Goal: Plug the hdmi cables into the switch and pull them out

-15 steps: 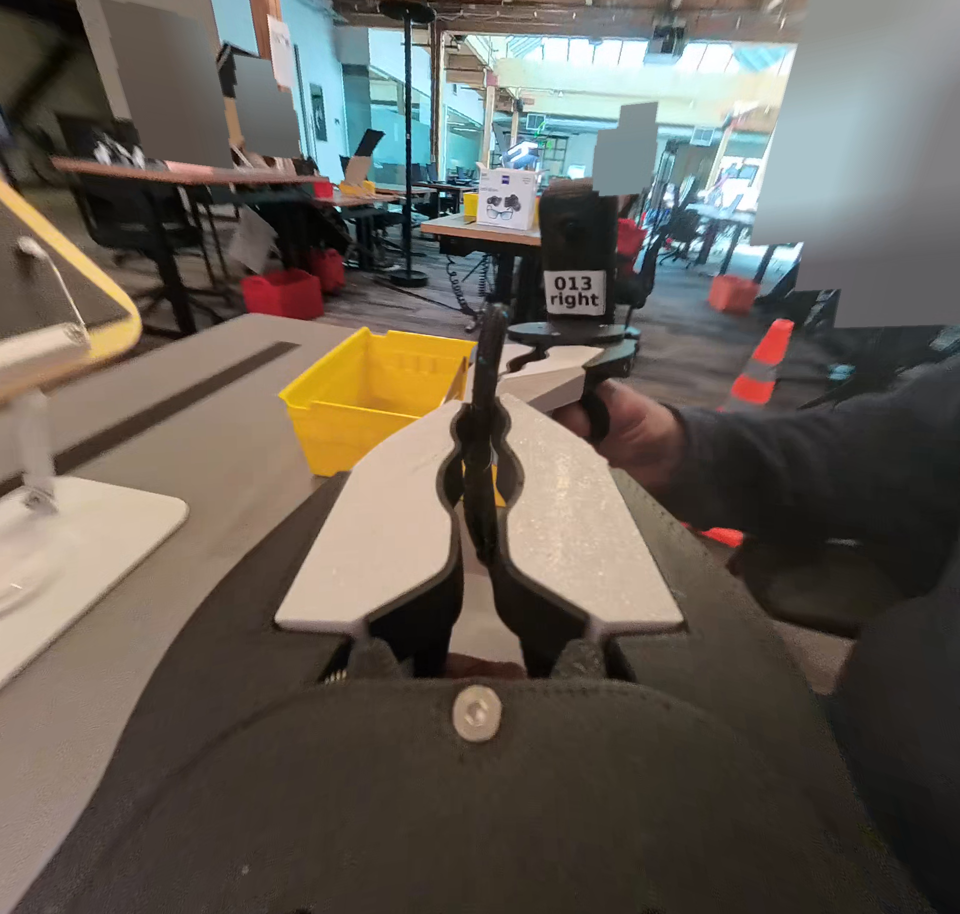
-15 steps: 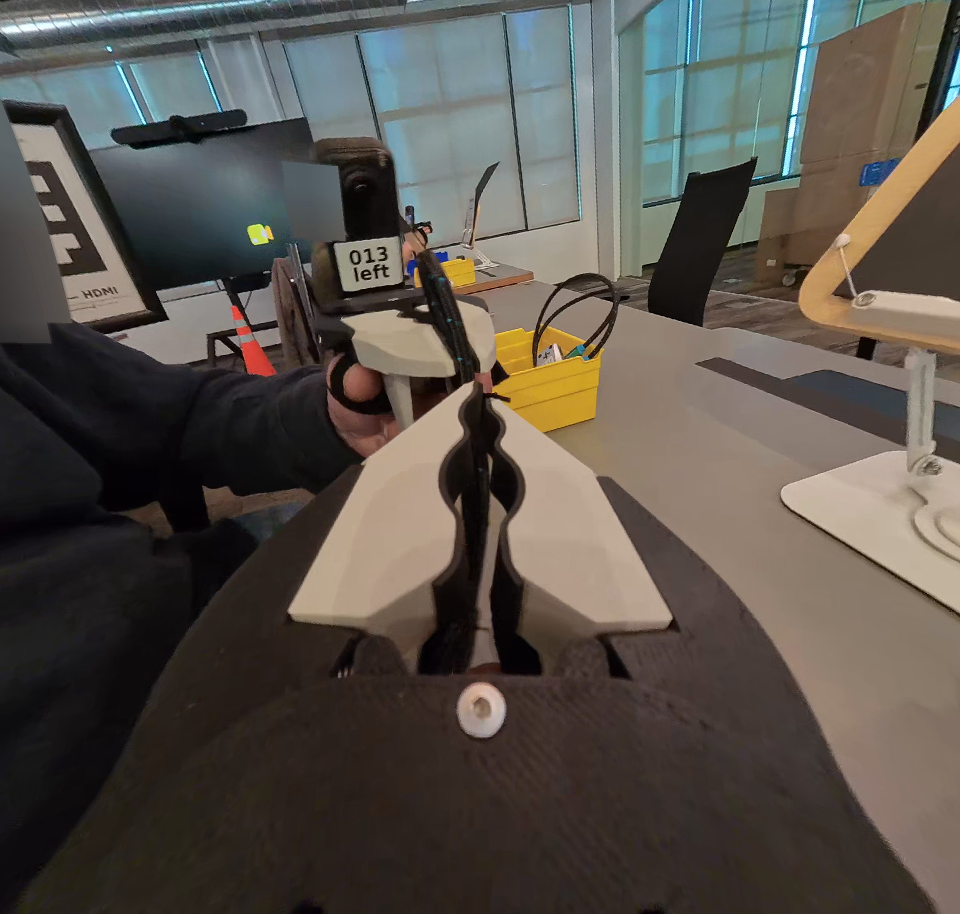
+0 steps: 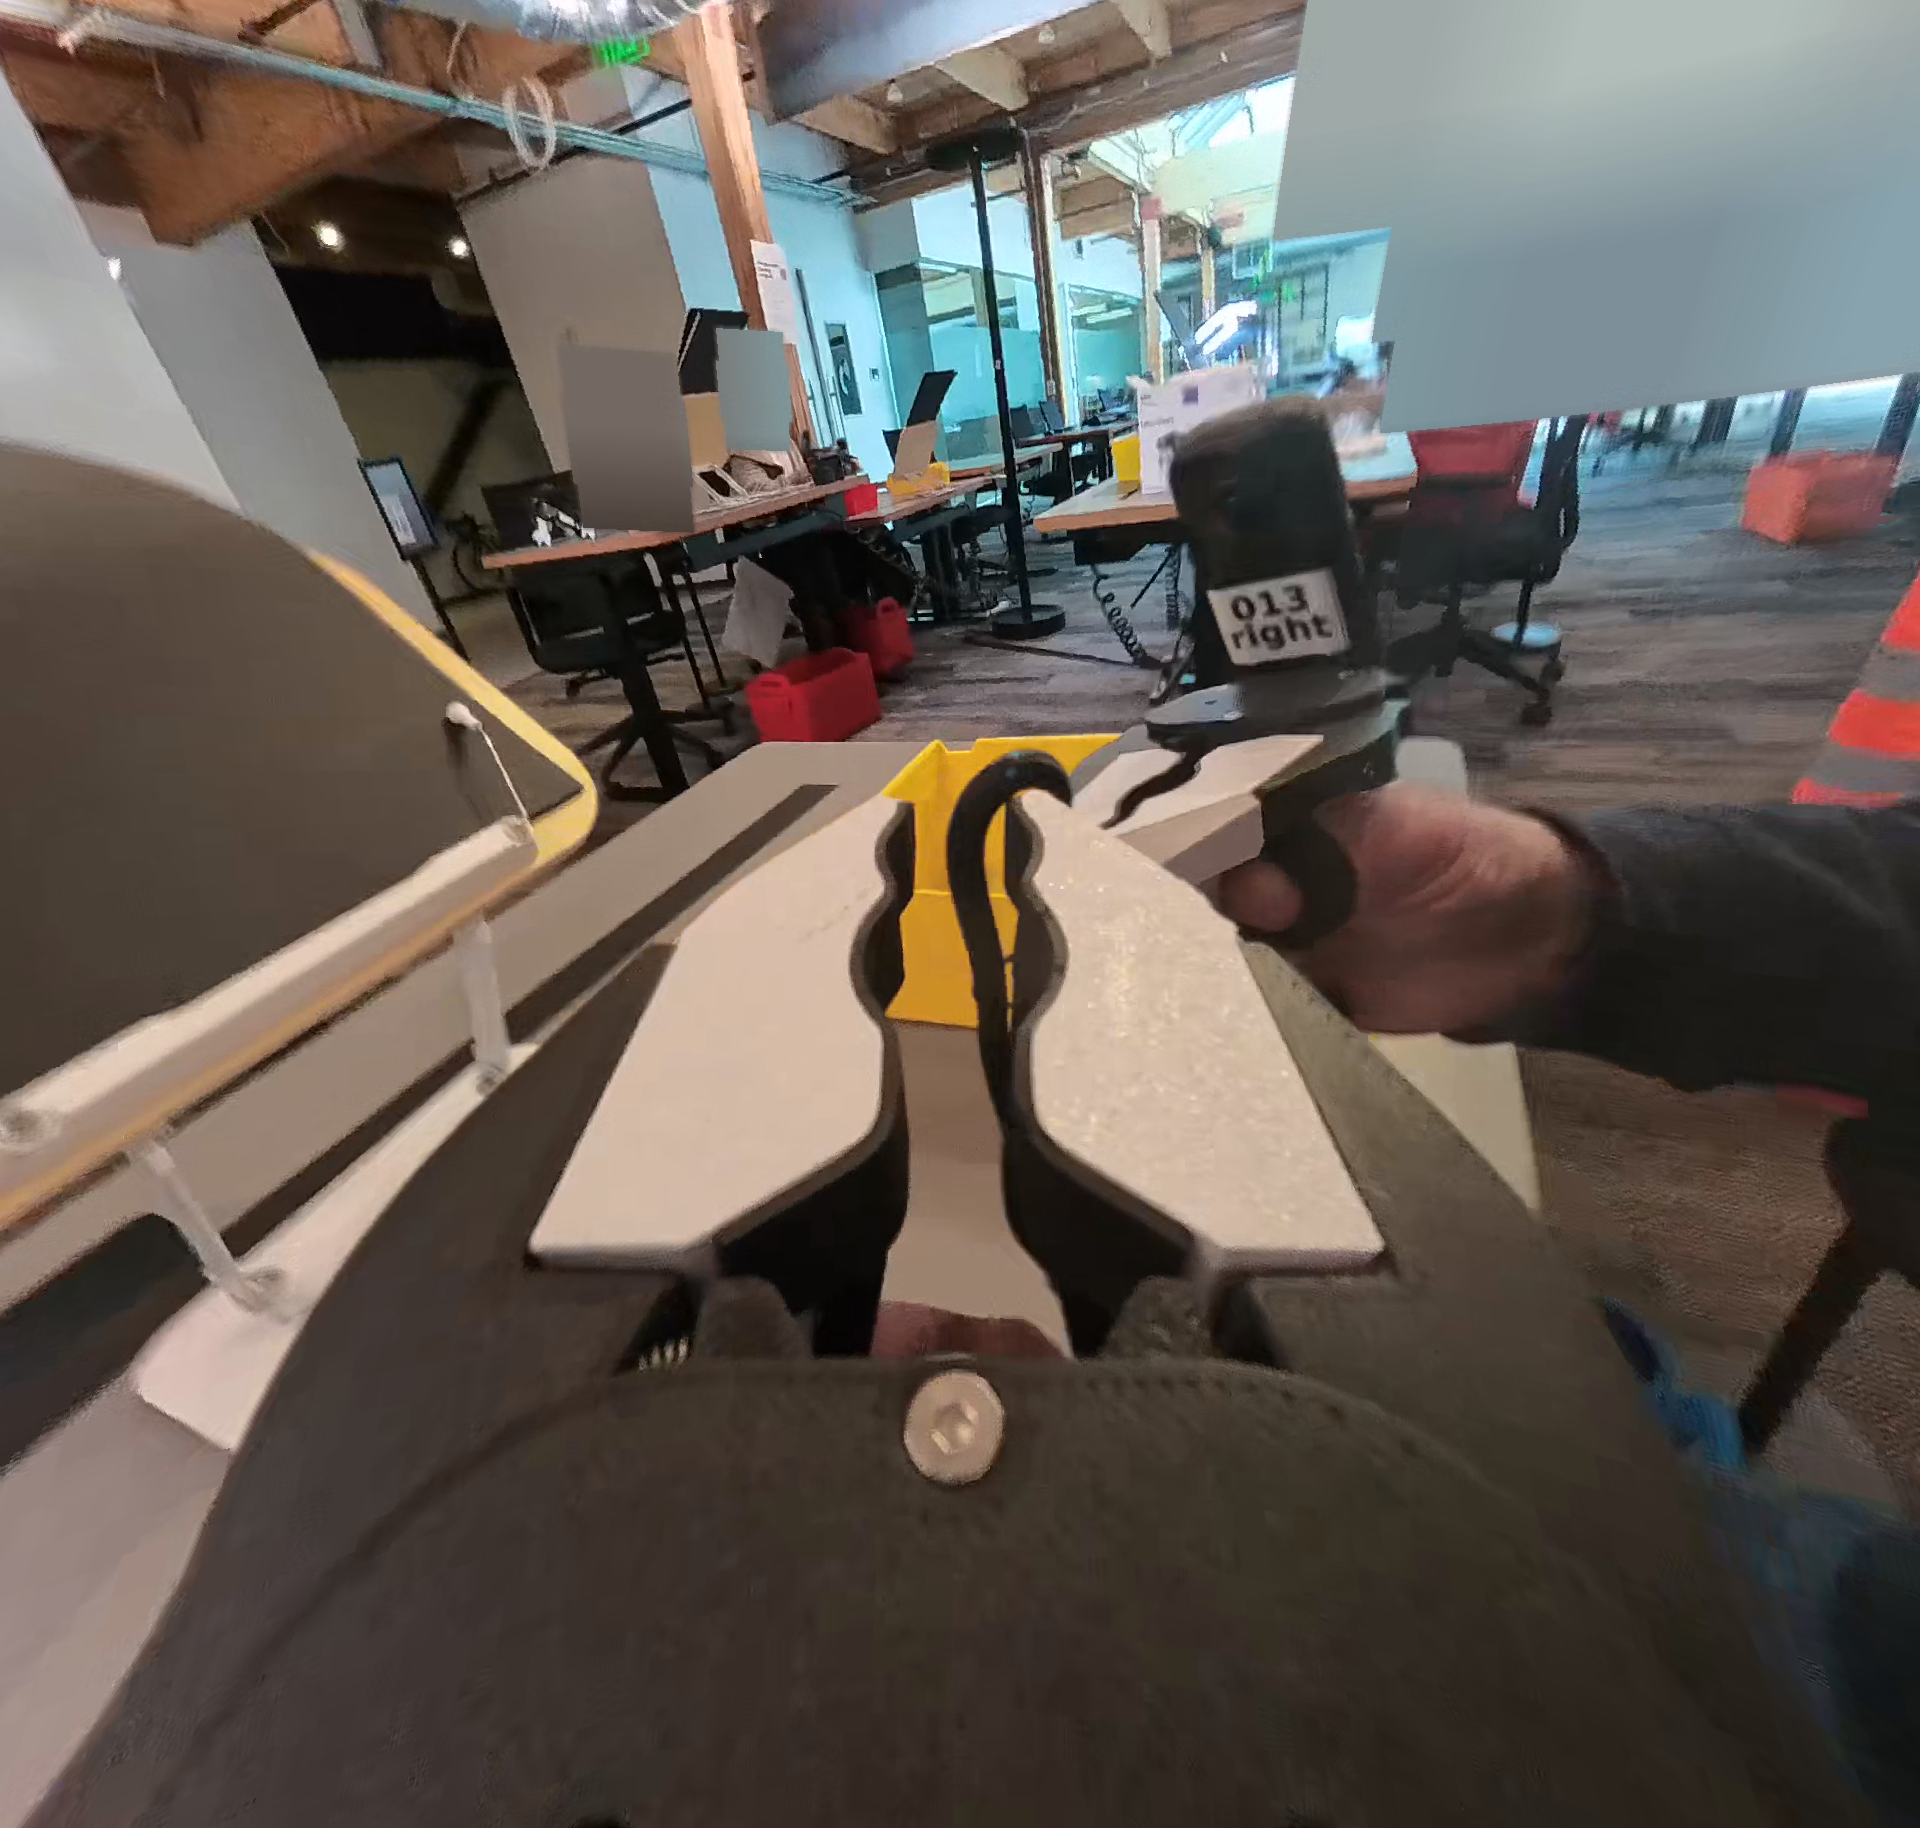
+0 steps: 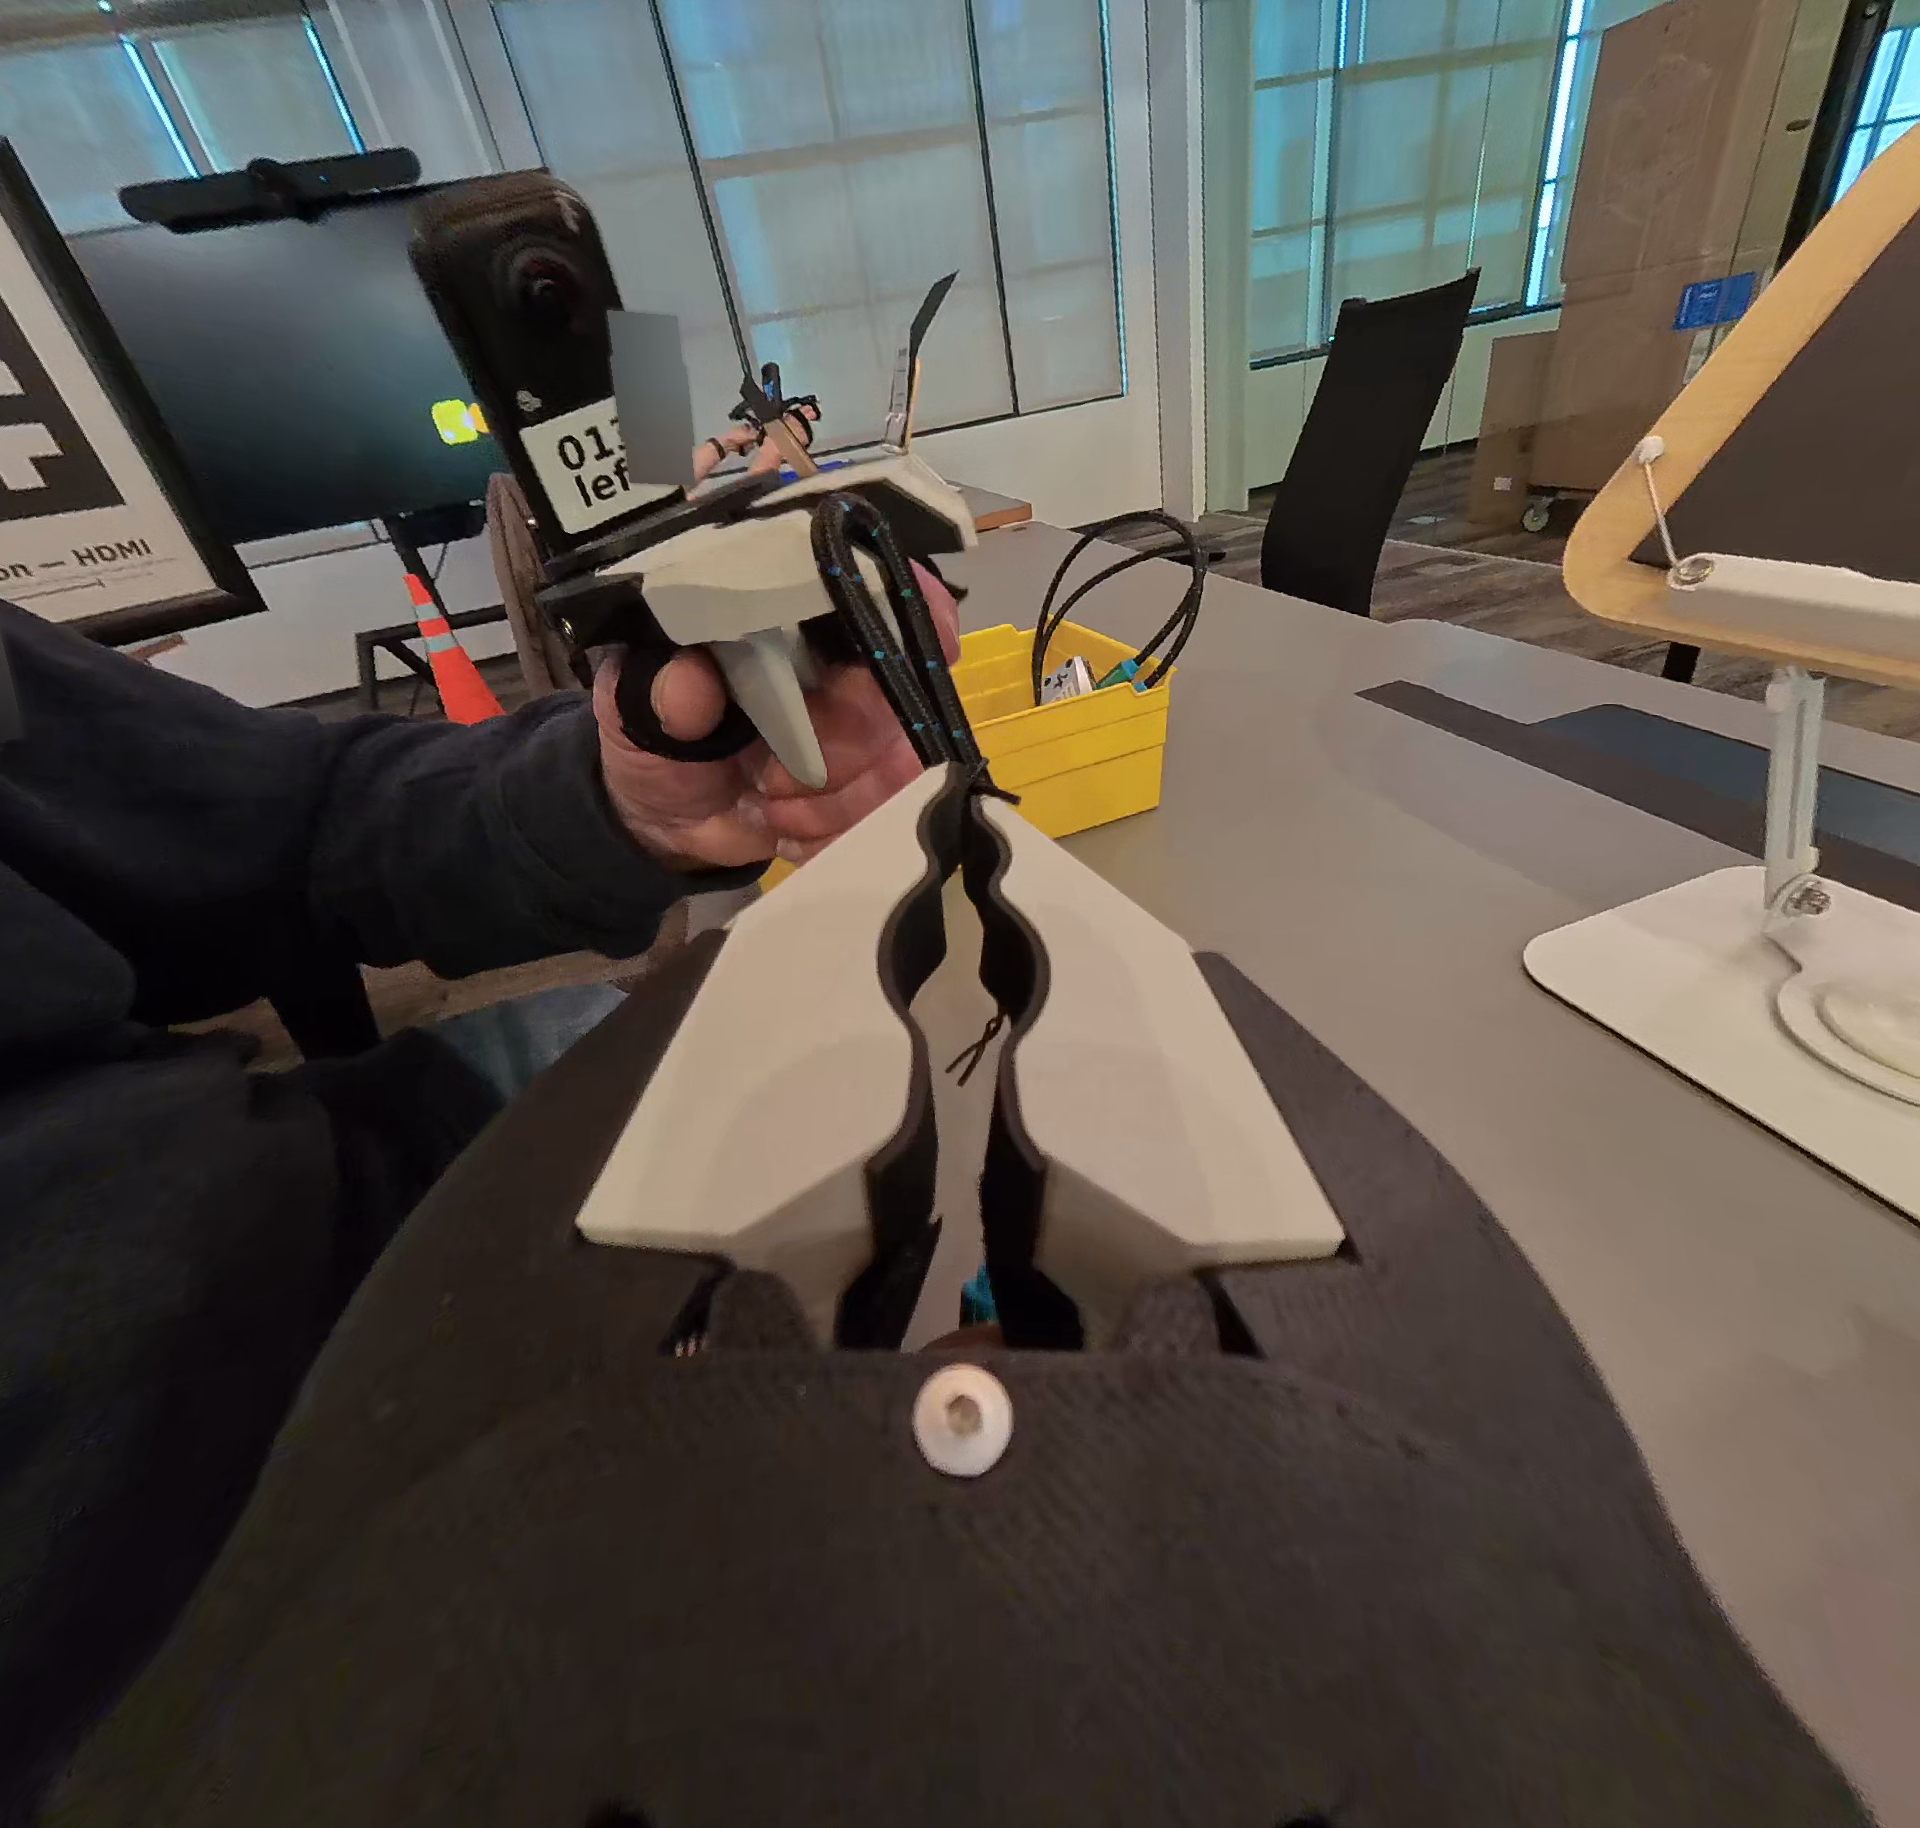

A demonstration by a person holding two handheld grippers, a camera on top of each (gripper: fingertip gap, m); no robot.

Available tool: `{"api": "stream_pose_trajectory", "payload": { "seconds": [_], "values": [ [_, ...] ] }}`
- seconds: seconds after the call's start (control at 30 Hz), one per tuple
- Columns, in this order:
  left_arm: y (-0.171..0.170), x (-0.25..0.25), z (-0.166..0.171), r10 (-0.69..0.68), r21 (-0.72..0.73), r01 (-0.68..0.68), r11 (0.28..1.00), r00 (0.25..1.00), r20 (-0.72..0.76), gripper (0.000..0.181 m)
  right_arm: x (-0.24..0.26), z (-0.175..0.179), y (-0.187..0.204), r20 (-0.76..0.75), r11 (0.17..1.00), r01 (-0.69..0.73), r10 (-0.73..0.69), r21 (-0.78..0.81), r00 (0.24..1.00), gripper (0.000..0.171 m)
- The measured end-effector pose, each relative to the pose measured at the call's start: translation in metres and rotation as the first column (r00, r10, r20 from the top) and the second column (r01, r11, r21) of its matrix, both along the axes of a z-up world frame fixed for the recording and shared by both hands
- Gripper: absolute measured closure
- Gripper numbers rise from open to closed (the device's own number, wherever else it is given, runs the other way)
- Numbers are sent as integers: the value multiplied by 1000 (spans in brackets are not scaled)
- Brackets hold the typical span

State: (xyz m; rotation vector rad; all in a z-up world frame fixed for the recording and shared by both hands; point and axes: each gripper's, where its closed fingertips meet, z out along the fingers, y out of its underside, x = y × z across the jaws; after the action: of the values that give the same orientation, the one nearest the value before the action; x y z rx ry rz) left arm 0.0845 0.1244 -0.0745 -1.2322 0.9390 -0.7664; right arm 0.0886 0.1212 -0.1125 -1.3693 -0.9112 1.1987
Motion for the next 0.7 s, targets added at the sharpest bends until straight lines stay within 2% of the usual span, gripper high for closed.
{"api": "stream_pose_trajectory", "payload": {
  "seconds": [0.07, 0.2, 0.37, 0.5, 0.57, 0.7],
  "values": [
    [-5, 2, 0, 1, 86, 5, 996, 997, -80, 164, -1, -1, -1, 0, 1000, -13, 13, -17, 1000, 171],
    [-7, 5, -3, 6, 127, 19, 992, 980, -198, 165, -1, -3, 0, 22, 1000, -19, 19, -13, 1000, 171],
    [3, 8, 0, -5, 27, 11, 1000, 981, -195, 175, -5, -2, -2, 63, 1000, -14, 12, 28, 998, 171],
    [27, 3, -14, 22, -173, -53, 983, 984, -179, 175, -7, -8, -1, 175, 992, 8, -30, 124, 984, 171],
    [40, 1, -31, 62, -232, -122, 965, 966, -252, 174, -12, -11, -2, 238, 981, 8, -55, 192, 970, 171],
    [50, 5, -54, 17, -319, -138, 938, 935, -354, 174, -19, -18, 1, 293, 967, -7, -70, 254, 953, 171]
  ]
}}
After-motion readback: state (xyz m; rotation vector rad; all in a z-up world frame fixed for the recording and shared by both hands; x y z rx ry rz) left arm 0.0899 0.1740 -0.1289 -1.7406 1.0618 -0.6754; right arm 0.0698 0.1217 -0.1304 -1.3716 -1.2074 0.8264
